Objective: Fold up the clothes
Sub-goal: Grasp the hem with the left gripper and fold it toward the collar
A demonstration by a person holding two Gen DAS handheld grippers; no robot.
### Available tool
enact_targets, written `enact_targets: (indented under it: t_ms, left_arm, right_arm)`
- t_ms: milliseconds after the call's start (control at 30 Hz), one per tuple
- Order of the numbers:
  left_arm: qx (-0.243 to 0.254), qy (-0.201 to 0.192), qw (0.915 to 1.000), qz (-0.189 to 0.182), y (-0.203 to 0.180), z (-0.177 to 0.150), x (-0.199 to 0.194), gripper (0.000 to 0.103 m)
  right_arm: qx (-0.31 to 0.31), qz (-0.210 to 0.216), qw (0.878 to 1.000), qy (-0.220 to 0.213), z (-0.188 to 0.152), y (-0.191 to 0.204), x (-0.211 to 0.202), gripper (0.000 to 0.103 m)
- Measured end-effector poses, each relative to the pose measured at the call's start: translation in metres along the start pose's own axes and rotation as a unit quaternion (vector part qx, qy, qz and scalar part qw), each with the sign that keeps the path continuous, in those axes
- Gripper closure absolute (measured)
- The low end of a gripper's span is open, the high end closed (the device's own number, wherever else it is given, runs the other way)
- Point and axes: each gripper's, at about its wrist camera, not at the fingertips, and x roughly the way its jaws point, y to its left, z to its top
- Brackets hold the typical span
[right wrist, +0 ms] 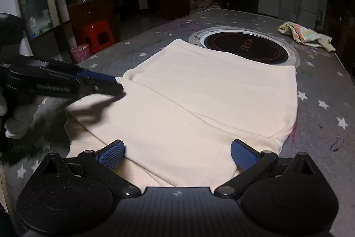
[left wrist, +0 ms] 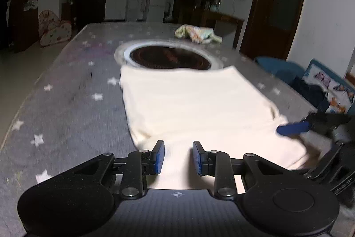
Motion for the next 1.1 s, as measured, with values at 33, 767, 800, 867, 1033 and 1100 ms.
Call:
enact_targets:
  t_ms: [33,767,800,867,1033,1100]
  left_arm:
    - [0.003,0.003,1.0,0.001,0.0,-0.002,0.001,0.07]
    - [0.203,-0.002,0.976,-0.08,-0.052,-0.051,-0.079,0.056]
    - [0.214,-0.004,0.9734,-0.082,-0.055,-0.053,-0.079,0.056]
    - [0.235,-0.006,0.9681,-0.086,-0.061,-0.058,-0.08,0.055]
    - [0.253,-0.012,0.964,-0.081,-0.07,-0.063,-0.07,0.055]
    - [0.257,-0.015,0.963,-0.079,-0.072,-0.064,-0.067,0.061]
  right_arm:
    - [-0.002,0.0,1.0,0.002,0.0,0.0,-0.001,0.0]
    - [-0.097,-0.031,0.994,0.048,-0.023,0.015,-0.051,0.0]
    - [-0.104,-0.031,0.993,0.052,-0.026,0.017,-0.053,0.0]
    - [-0.117,-0.029,0.991,0.06,-0.031,0.02,-0.056,0.0]
    - [-0.149,-0.032,0.986,0.067,-0.042,0.031,-0.058,0.0]
    - [-0.153,-0.033,0.986,0.064,-0.045,0.034,-0.058,0.0]
